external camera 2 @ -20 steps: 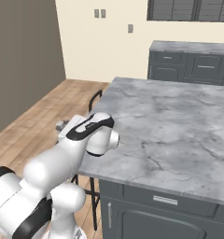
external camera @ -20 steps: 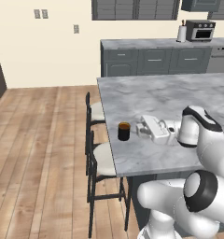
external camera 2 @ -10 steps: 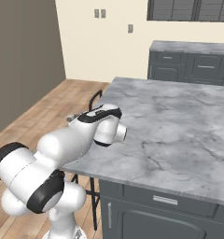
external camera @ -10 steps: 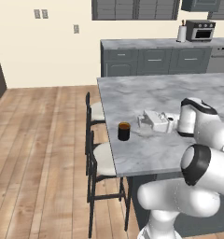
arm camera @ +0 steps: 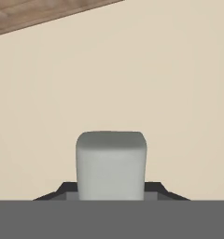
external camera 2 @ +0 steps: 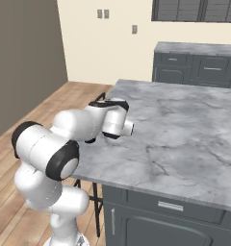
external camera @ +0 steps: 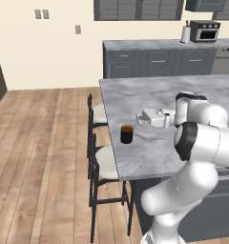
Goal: Pick up the marshmallow and place it in the cup of hot chocolate on the dining counter.
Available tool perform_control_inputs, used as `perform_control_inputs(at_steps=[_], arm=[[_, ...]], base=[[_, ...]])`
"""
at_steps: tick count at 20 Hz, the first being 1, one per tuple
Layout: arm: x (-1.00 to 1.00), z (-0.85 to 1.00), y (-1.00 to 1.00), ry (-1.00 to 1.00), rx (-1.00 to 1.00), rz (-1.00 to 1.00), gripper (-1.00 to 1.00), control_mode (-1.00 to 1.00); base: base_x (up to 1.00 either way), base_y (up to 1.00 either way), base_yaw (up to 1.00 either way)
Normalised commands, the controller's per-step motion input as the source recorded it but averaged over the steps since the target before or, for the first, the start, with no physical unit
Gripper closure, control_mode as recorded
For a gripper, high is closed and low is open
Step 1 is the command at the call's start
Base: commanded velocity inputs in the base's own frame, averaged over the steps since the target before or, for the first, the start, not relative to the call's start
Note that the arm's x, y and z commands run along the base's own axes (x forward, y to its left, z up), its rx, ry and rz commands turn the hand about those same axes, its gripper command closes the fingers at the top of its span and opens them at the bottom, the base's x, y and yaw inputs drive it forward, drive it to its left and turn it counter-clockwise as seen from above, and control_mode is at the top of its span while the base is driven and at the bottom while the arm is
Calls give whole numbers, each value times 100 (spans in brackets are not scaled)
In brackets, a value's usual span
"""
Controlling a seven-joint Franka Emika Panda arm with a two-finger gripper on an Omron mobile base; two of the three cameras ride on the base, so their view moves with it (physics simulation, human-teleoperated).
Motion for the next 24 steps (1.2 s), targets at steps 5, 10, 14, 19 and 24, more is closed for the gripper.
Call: perform_control_inputs(at_steps=[5,10,14,19,24], arm=[[36,-24,0,0,-5,0,100,-100],[14,-13,2,-1,-3,0,100,-100],[1,-20,11,-2,-5,0,100,-100],[0,-8,15,0,-3,0,100,-100],[8,-12,2,0,-1,0,100,-100]], base=[[0,0,0],[0,0,0],[0,0,0],[0,0,0],[0,0,0]])
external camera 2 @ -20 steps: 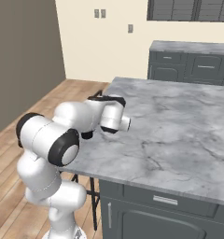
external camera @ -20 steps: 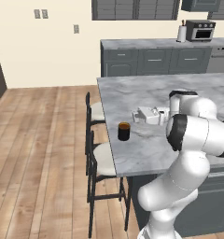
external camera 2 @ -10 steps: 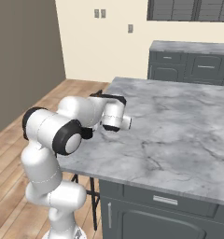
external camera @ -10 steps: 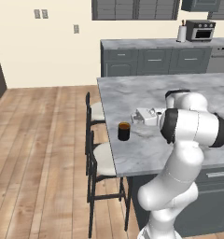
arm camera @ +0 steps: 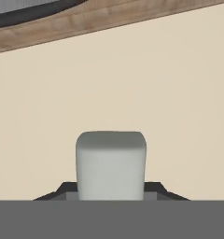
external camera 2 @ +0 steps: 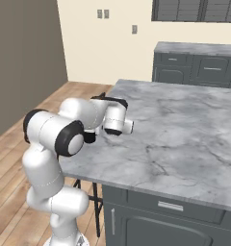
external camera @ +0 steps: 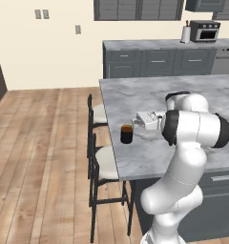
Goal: Pick up the marshmallow and place it in the cup of hot chocolate on the dining counter.
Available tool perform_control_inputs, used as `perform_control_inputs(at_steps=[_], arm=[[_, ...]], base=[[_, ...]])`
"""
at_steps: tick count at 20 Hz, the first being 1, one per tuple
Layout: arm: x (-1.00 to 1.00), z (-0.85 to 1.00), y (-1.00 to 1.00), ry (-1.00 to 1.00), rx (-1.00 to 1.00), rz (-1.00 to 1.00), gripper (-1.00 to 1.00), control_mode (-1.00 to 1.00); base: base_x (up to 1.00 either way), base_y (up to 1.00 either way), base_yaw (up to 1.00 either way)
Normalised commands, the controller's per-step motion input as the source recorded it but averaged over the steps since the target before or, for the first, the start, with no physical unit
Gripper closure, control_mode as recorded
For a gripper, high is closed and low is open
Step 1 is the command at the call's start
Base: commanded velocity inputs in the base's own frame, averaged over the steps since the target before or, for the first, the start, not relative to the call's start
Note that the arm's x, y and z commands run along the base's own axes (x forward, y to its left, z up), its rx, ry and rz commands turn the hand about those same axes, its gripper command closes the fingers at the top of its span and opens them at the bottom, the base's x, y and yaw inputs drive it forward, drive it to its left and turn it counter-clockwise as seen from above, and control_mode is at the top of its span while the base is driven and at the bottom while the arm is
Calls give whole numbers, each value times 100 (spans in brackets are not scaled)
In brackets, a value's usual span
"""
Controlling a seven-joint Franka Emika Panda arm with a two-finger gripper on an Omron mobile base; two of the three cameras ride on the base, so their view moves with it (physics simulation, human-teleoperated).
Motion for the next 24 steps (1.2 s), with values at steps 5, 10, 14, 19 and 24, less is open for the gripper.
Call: perform_control_inputs(at_steps=[5,10,14,19,24], arm=[[3,-24,0,-1,-5,0,100,-100],[22,-13,0,0,-2,0,100,-100],[21,-21,0,0,-1,0,100,-100],[17,-15,4,0,-2,0,100,-100],[31,-8,16,0,0,0,100,-100]], base=[[0,0,0],[0,0,0],[0,0,0],[0,0,0],[0,0,0]])
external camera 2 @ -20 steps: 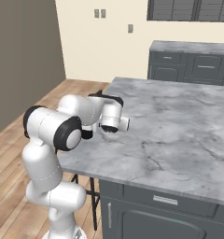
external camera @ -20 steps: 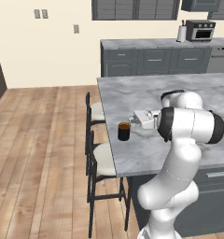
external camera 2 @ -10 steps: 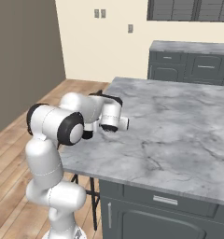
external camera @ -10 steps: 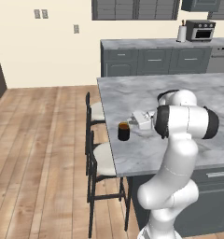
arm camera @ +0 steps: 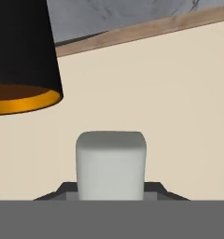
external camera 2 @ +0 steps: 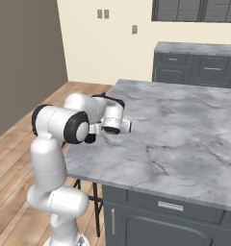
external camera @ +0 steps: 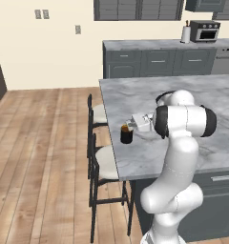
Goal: Pick up the marshmallow and place it in the cup of hot chocolate on the dining counter.
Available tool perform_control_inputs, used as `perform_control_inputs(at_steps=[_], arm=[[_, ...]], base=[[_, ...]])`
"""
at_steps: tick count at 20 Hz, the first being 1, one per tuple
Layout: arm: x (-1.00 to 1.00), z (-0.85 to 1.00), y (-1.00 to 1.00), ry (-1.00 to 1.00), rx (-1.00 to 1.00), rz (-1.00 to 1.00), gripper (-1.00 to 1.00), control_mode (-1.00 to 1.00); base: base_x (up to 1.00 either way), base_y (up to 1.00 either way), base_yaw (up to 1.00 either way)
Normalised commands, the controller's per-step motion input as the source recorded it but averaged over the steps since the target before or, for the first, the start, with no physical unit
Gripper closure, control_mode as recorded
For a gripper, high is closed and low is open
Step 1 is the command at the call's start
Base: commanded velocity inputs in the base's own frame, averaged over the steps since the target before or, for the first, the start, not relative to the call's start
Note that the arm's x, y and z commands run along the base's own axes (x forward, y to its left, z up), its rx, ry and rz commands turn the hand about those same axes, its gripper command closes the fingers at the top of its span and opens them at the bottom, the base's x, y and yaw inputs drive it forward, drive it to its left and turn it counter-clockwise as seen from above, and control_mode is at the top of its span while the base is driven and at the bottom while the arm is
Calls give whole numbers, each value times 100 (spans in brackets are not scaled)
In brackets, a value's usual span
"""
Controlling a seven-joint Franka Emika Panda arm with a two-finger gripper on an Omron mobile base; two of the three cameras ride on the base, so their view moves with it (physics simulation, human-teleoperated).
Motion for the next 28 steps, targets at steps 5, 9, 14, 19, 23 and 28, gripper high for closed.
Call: perform_control_inputs(at_steps=[5,9,14,19,23,28], arm=[[35,-32,1,0,-3,0,100,-100],[29,-18,0,0,-2,0,100,-100],[26,-11,0,0,0,0,100,-100],[21,-20,0,0,-1,0,100,-100],[25,-21,0,0,0,0,100,-100],[6,-15,2,-2,0,0,-100,-100]], base=[[0,0,0],[0,0,0],[0,0,0],[0,0,0],[0,0,0],[0,0,0]])
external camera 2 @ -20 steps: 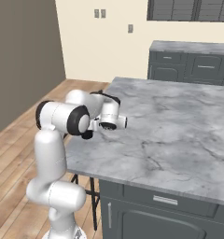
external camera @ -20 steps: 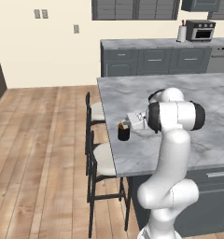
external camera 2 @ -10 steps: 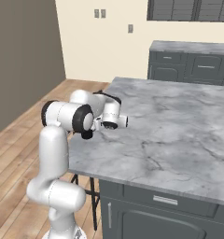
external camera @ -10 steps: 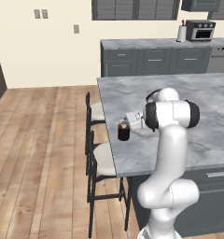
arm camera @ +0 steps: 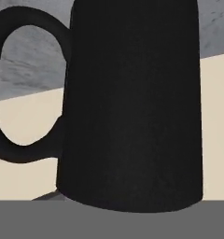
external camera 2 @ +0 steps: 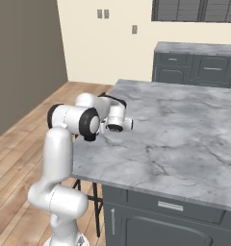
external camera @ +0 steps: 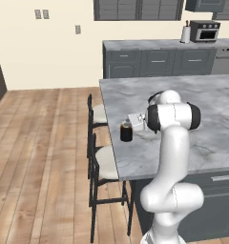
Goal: Pick up the marshmallow and place it in the cup of hot chocolate on the dining counter.
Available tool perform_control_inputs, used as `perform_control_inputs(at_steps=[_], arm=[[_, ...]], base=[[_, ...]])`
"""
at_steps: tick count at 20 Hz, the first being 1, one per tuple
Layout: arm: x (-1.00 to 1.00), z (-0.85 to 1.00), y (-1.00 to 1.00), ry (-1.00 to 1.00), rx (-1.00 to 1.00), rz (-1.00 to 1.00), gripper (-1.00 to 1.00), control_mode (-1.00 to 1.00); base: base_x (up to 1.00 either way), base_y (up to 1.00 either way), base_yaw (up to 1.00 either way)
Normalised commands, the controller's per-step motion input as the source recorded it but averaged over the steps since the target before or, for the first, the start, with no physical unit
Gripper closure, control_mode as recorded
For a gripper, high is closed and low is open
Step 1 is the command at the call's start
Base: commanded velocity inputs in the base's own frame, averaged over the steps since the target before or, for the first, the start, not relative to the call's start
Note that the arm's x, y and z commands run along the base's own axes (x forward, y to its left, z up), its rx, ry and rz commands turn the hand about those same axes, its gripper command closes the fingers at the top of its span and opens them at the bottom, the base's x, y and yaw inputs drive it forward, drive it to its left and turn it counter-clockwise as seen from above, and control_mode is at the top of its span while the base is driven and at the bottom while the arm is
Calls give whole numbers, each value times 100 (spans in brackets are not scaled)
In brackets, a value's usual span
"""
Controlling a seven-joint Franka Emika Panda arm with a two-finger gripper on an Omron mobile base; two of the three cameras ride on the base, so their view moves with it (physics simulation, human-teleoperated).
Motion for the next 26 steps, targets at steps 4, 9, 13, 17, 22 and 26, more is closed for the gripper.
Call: perform_control_inputs(at_steps=[4,9,13,17,22,26], arm=[[-12,0,1,-9,0,0,-100,-100],[-21,0,11,-10,0,0,-100,-100],[-20,27,4,-14,0,0,-100,-100],[-27,50,-5,-18,1,0,-100,-100],[-86,45,-3,-31,1,1,-100,-100],[-100,72,1,-56,0,6,-100,-100]], base=[[0,0,0],[0,0,0],[0,0,0],[0,0,0],[0,0,0],[0,0,0]])
